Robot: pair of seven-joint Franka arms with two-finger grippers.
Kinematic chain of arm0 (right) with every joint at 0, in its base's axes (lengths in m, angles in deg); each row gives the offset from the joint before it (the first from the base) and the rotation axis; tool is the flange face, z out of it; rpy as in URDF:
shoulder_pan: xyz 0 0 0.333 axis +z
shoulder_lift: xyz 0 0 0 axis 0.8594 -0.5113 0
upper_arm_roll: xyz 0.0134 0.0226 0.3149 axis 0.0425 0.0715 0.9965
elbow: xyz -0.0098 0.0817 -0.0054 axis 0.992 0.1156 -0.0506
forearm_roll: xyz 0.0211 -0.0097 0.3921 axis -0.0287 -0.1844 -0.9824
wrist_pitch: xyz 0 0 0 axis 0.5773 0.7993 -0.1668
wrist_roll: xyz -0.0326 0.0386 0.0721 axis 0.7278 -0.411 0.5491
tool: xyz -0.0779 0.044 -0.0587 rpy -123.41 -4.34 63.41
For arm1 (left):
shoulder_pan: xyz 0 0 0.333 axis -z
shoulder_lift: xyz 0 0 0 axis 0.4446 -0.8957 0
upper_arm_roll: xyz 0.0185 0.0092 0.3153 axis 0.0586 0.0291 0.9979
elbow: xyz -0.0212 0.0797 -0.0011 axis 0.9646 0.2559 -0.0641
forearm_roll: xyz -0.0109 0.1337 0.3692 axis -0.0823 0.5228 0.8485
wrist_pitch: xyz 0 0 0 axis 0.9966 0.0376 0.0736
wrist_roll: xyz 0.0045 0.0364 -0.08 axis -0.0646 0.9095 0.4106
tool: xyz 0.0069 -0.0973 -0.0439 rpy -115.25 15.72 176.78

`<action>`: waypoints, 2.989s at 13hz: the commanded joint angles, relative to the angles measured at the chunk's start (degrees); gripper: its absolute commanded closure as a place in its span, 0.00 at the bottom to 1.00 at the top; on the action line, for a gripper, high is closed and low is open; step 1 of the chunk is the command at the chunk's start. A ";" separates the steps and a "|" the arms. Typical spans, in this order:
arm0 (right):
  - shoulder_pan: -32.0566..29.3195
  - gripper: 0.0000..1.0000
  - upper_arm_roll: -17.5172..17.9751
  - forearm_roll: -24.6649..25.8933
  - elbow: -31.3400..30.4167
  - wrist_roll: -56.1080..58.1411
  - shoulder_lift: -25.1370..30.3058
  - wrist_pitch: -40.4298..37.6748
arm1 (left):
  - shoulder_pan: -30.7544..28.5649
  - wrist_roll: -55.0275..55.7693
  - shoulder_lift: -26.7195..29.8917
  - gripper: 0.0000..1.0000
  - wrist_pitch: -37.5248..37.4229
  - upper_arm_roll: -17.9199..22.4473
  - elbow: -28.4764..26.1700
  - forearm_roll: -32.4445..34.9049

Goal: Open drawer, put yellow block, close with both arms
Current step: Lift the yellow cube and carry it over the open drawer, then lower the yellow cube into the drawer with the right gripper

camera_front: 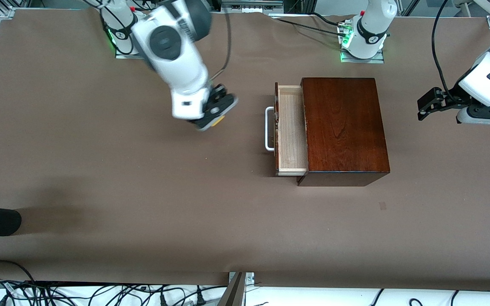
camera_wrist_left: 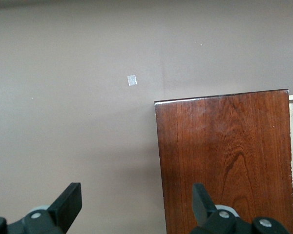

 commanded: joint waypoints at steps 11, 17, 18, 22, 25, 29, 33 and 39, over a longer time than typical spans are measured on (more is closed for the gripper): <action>23.79 1.00 -4.32 11.85 31.72 -6.14 -23.04 -2.45 | 0.17 -0.39 0.53 0.00 -0.98 -0.07 0.58 -0.33; 27.59 1.00 -7.24 15.19 35.95 -2.56 -28.58 0.98 | 0.17 -0.39 0.53 0.00 -0.98 -0.07 0.58 -0.33; 27.50 1.00 -7.33 15.28 35.95 -0.89 -29.11 1.33 | 0.17 -0.39 0.53 0.00 -0.98 -0.07 0.58 -0.33; 27.06 1.00 -7.68 15.28 35.95 4.22 -30.95 2.47 | 0.17 -0.39 0.53 0.00 -1.07 -0.42 0.58 -0.42; 26.89 1.00 -7.77 15.37 35.95 6.77 -32.36 4.06 | 0.17 -0.39 0.53 0.00 -0.98 -0.42 0.58 -0.42; 26.80 1.00 -7.77 15.72 35.78 9.49 -32.45 3.98 | 0.17 -0.39 0.53 0.00 -0.98 -0.42 0.67 -0.42; 26.36 1.00 -8.12 15.72 35.60 13.54 -32.72 4.06 | 0.17 -0.39 0.53 0.00 -0.98 -0.42 0.67 -0.34; 26.01 0.82 -8.56 15.72 35.51 15.39 -33.51 4.42 | 0.17 -0.31 0.53 0.00 -0.98 -0.77 0.67 -0.33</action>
